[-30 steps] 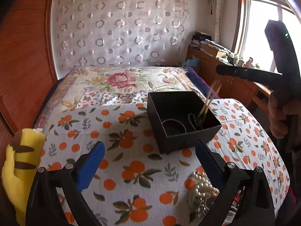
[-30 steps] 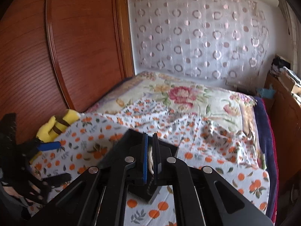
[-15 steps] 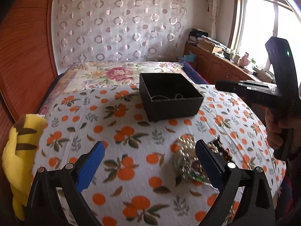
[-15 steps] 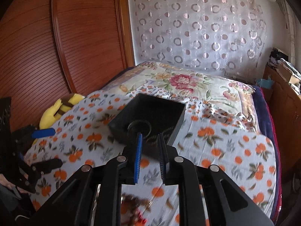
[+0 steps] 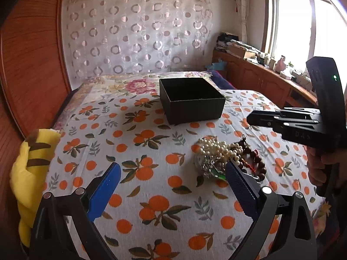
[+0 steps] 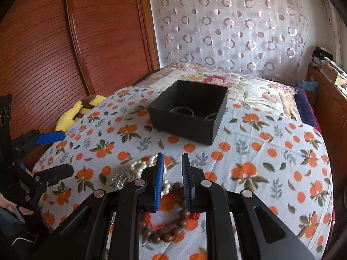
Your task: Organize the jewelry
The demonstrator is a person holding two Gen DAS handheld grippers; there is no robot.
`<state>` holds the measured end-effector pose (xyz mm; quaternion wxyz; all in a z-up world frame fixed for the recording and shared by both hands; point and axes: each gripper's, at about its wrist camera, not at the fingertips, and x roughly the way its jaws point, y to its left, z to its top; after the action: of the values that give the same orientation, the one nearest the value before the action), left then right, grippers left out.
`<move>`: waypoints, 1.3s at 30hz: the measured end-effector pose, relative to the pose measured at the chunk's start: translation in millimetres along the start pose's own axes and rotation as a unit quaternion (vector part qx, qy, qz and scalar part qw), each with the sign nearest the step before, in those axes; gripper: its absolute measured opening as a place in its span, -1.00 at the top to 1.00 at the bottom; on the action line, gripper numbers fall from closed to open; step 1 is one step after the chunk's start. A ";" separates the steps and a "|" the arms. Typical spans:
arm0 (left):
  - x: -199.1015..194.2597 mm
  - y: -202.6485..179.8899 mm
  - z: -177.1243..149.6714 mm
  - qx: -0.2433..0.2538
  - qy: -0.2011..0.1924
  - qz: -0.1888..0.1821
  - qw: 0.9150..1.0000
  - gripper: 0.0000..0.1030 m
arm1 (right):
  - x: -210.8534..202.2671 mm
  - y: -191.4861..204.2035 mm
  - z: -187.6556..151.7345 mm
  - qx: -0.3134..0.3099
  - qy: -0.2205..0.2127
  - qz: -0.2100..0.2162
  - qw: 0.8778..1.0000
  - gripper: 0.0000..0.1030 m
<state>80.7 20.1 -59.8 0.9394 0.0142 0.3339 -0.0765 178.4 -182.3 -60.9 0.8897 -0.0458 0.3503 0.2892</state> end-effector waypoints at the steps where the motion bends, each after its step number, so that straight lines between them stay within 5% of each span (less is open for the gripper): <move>1: -0.9 -0.1 -1.4 -0.001 -0.001 0.001 1.000 -0.81 | 0.0 1.6 -2.6 -0.003 0.001 0.000 1.000 0.64; 13: -6.0 2.8 -25.4 -0.004 0.019 0.006 1.000 -0.81 | 8.5 19.9 -23.6 -0.019 0.021 0.010 1.000 0.63; 16: -8.5 4.3 -29.0 -0.006 0.020 0.007 1.000 -0.81 | 15.2 23.6 -20.3 -0.022 0.025 0.009 0.999 0.39; 22: -10.7 6.6 -31.4 -0.010 0.023 0.005 1.000 -0.81 | 31.0 34.8 -13.3 -0.032 0.041 0.024 0.998 0.38; 32: -9.9 8.2 -34.9 -0.011 0.030 0.009 0.999 -0.81 | 54.5 44.3 -11.4 -0.064 0.072 -0.013 0.995 0.39; 39: -10.2 7.9 -36.2 -0.010 0.029 0.007 1.000 -0.81 | 47.4 44.0 -15.0 -0.075 0.066 -0.003 0.995 0.83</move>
<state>51.5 32.0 -81.6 0.9300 0.0096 0.3616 -0.0658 173.2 -127.3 -97.7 0.8594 -0.1323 0.3857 0.3084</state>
